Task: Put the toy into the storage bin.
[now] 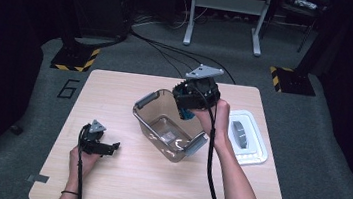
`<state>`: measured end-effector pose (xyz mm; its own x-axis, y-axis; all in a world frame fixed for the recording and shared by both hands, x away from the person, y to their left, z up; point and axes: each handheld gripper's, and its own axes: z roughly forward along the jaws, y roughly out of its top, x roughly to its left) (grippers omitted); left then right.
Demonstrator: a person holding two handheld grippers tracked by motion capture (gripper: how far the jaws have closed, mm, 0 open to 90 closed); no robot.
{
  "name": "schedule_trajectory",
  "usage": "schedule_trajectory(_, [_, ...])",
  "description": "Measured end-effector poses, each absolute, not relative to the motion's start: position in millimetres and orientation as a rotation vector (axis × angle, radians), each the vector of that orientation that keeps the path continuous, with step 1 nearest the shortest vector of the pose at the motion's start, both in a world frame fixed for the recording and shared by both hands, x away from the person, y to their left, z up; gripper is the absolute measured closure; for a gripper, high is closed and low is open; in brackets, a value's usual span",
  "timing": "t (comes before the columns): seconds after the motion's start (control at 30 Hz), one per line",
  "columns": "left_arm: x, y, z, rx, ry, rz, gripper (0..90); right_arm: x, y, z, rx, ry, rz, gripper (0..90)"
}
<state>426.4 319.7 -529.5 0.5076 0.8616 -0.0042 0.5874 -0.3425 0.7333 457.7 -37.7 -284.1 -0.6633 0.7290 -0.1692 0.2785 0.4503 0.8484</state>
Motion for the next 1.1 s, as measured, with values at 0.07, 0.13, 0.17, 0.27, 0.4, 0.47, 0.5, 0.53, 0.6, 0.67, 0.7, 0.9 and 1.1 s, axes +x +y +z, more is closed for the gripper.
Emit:
schedule_trajectory(0.07, [426,320,-530,2.062,1.180,0.511,7.8,457,-35,-287,0.836,2.193,1.144,24.1])
schedule_trajectory(0.13, [426,320,-530,2.061,1.181,0.511,7.8,458,-32,-290,0.832,2.204,1.144,24.1])
schedule_trajectory(0.17, [426,320,-530,2.061,1.182,0.511,7.8,458,-30,-292,0.834,2.210,1.141,24.1])
schedule_trajectory(0.27, [426,320,-530,2.062,1.180,0.510,7.8,460,-28,-297,0.820,2.230,1.132,24.1])
schedule_trajectory(0.4, [426,320,-530,2.061,1.180,0.510,7.8,461,-26,-302,0.823,2.242,1.134,24.1])
schedule_trajectory(0.47, [426,320,-530,2.061,1.182,0.512,7.8,461,-25,-304,0.826,2.248,1.133,24.1])
schedule_trajectory(0.5, [426,320,-530,2.061,1.181,0.510,7.8,462,-25,-305,0.831,2.250,1.133,24.1])
schedule_trajectory(0.53, [426,320,-530,2.062,1.180,0.510,7.8,462,-25,-306,0.833,2.249,1.135,24.1])
schedule_trajectory(0.6, [426,320,-530,2.062,1.180,0.511,7.8,462,-25,-309,0.838,2.255,1.136,24.1])
schedule_trajectory(0.67, [427,320,-530,2.062,1.180,0.510,7.8,462,-25,-311,0.835,2.260,1.133,24.1])
schedule_trajectory(0.7, [427,320,-529,2.063,1.180,0.510,7.8,462,-25,-312,0.843,2.262,1.134,24.1])
schedule_trajectory(0.9, [427,320,-529,2.062,1.180,0.510,7.8,463,-27,-319,0.851,2.272,1.128,24.1])
schedule_trajectory(1.1, [427,320,-530,2.061,1.180,0.510,7.8,462,-28,-327,0.879,2.282,1.119,24.1])
